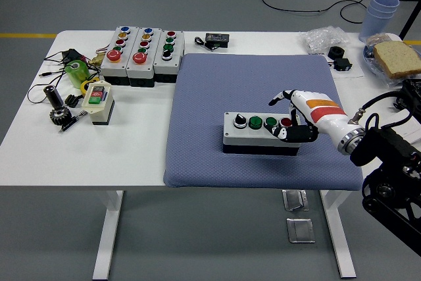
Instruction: Pick up the button,place it on the desk,press the button,press the button
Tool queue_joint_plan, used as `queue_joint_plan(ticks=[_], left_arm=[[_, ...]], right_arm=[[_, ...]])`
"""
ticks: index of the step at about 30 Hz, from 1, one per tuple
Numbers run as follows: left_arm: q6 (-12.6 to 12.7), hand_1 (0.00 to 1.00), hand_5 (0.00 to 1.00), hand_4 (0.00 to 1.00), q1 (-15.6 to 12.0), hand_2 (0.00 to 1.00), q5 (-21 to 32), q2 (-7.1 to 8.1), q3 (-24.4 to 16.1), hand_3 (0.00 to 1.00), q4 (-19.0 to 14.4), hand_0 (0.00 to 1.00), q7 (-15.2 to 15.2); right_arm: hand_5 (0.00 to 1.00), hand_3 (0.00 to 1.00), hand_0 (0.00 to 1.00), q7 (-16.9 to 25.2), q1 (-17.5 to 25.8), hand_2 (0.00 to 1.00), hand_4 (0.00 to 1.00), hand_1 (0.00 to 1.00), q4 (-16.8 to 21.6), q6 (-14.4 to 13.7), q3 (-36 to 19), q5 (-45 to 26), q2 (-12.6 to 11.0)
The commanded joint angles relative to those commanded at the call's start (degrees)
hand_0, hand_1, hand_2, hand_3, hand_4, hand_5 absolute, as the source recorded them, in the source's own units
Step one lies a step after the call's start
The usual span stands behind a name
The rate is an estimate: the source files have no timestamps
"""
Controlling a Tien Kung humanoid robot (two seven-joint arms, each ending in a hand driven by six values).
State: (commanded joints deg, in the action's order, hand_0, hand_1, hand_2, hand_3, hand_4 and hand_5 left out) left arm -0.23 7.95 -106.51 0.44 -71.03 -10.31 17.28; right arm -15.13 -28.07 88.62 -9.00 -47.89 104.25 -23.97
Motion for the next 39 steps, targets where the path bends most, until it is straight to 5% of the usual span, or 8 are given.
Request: queue_joint_plan(ticks=[13,14,19,20,29,39], left_arm=[[-0.02,0.606,0.858,0.313,-0.43,0.601,-0.72,-0.11,-0.06,0.566,0.00,0.645,0.04],[-0.02,0.606,0.859,0.311,-0.46,0.601,-0.77,-0.12,-0.03,0.564,0.00,0.644,0.04],[-0.10,0.606,0.859,0.311,-0.73,0.601,-1.11,-0.17,-0.07,0.564,0.00,0.644,0.09],[-0.14,0.606,0.858,0.313,-0.82,0.602,-1.27,-0.18,-0.03,0.564,0.00,0.644,0.09],[-0.14,0.606,0.858,0.312,-1.04,0.602,-1.41,-0.16,0.13,0.564,0.00,0.644,0.07],[-0.08,0.606,0.857,0.311,-0.84,0.602,-0.80,-0.12,0.20,0.565,0.00,0.644,0.03]], right_arm=[[0.411,0.832,0.289,7.04,4.37,0.327,0.791,0.106,0.95,-12.65,-5.55,-14.73,0.15],[0.395,0.909,0.541,7.70,4.61,0.582,0.794,0.460,0.97,-13.01,-5.70,-16.75,0.18],[0.395,0.909,0.541,12.17,5.91,0.582,0.794,0.460,1.39,-13.63,-6.09,-26.75,0.43],[0.404,0.873,0.655,13.44,6.30,0.711,0.797,0.616,1.53,-13.53,-6.17,-28.98,0.48],[0.407,0.853,0.678,18.75,7.55,0.746,0.796,0.647,2.13,-12.79,-7.39,-49.48,0.79],[0.408,0.794,0.704,20.49,7.84,0.762,0.792,0.678,2.13,-12.58,-8.40,-56.66,1.03]])
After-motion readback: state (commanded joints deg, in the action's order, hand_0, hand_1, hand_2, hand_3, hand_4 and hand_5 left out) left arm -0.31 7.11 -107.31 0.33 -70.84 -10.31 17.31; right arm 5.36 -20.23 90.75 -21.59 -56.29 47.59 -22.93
